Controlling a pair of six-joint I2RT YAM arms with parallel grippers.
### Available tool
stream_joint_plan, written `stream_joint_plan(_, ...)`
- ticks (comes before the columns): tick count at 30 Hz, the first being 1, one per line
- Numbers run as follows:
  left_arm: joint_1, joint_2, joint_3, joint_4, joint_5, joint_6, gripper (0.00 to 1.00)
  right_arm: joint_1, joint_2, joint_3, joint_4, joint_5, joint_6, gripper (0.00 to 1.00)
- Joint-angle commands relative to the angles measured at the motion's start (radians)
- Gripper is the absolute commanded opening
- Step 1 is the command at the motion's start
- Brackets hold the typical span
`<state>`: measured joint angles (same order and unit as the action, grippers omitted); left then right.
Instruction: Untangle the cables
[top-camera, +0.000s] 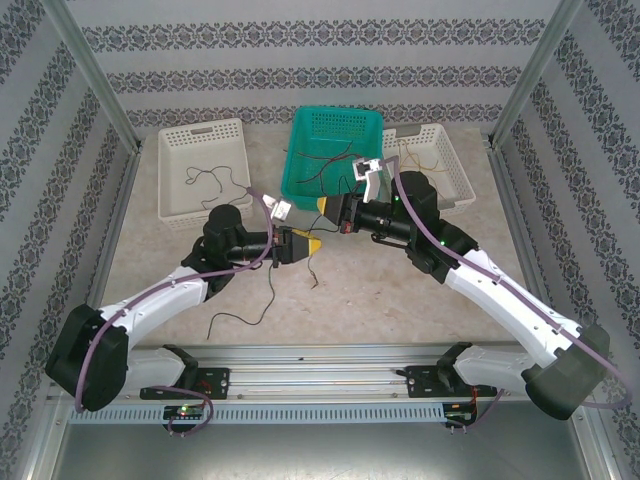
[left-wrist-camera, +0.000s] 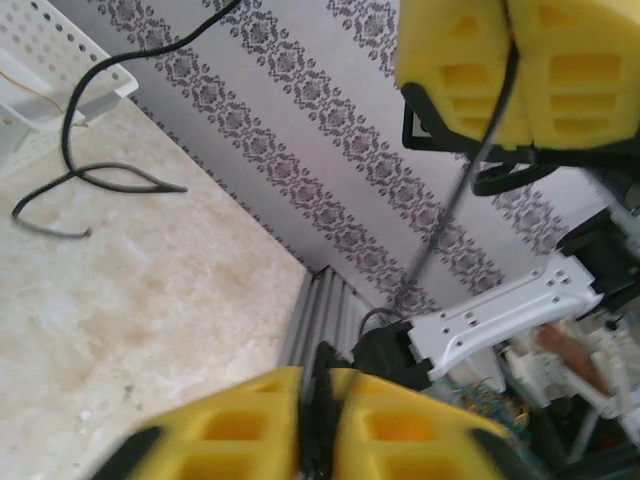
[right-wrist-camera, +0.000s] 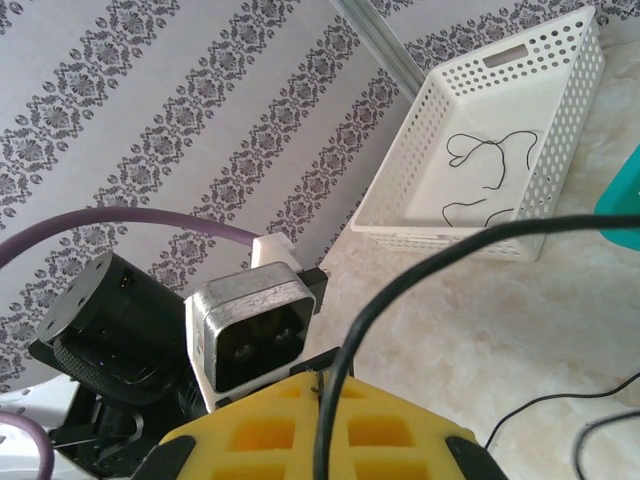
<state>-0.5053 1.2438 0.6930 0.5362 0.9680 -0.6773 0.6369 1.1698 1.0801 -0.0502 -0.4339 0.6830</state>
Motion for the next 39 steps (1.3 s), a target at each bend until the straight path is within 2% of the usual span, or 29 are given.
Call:
stream_joint_plan(1,-0.010,-0.034,0.054,-0.097,-0.002,0.076,0.00,-0.006,-0.017,0.015,0.016,-0.010,0.005,0.00)
stream_joint_plan(3,-0.008,-0.050,0.072,-0.137,-0.018,0.091,0.00,-0.007,-0.024,0.007,0.004,0.010,-0.011,0.00)
stream_joint_plan(6,0.000,-0.089,0.110,-0.253,-0.069,0.145,0.00,-0.011,-0.054,-0.025,-0.009,0.064,-0.034,0.10)
stream_joint_plan(9,0.031,-0.124,0.150,-0.361,-0.127,0.182,0.00,-0.021,-0.096,-0.060,-0.007,0.096,-0.055,0.32)
stream_joint_plan(13,0.134,-0.145,0.213,-0.459,-0.156,0.192,0.00,-0.025,-0.180,-0.113,-0.014,0.169,-0.103,0.55)
stream_joint_plan(16,0.222,-0.157,0.293,-0.514,-0.156,0.189,0.00,-0.029,-0.251,-0.161,-0.022,0.226,-0.149,0.63)
stream_joint_plan(20,0.294,-0.153,0.488,-0.674,-0.176,0.248,0.00,-0.041,-0.330,-0.220,-0.037,0.272,-0.196,0.70)
stream_joint_plan(26,0.355,-0.112,0.784,-0.890,-0.349,0.342,0.00,-0.075,-0.381,-0.322,-0.037,0.254,-0.191,0.73)
stream_joint_plan(33,0.439,-0.003,1.023,-0.931,-0.495,0.318,0.00,-0.080,-0.388,-0.402,0.005,0.206,-0.161,0.74)
stream_joint_plan(39,0.509,0.117,1.118,-0.932,-0.541,0.335,0.00,-0.070,-0.382,-0.418,0.013,0.151,-0.162,0.75)
